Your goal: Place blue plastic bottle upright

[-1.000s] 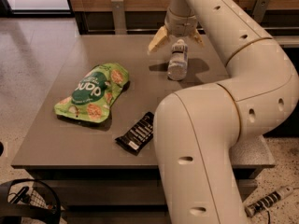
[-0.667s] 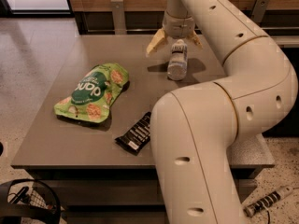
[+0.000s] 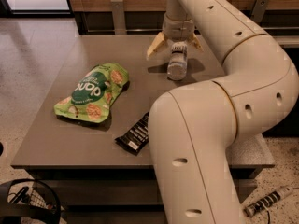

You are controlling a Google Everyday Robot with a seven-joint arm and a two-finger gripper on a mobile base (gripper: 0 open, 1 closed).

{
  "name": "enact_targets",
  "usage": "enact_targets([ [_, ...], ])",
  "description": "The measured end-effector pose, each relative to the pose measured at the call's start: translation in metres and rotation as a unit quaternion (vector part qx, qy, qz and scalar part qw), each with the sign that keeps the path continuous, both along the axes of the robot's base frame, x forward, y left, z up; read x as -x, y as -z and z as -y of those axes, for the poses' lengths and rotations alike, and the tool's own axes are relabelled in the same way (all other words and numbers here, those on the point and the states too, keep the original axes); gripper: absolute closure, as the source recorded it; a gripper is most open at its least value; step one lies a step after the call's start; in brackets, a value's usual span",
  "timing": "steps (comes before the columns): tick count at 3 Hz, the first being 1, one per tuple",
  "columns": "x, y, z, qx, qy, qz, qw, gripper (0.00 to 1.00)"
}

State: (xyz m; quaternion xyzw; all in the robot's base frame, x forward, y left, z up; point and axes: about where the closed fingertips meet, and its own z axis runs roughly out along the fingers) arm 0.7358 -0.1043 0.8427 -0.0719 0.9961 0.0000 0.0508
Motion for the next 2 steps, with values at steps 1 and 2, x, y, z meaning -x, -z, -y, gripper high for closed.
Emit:
enact_targets([
  [1, -0.001, 0.0094, 0.0032, 0.0, 0.014, -0.008, 0.9999, 0.0],
  [2, -0.0025, 0.0188, 0.0065, 0.003, 0.031, -0.017, 0.9994, 0.0],
])
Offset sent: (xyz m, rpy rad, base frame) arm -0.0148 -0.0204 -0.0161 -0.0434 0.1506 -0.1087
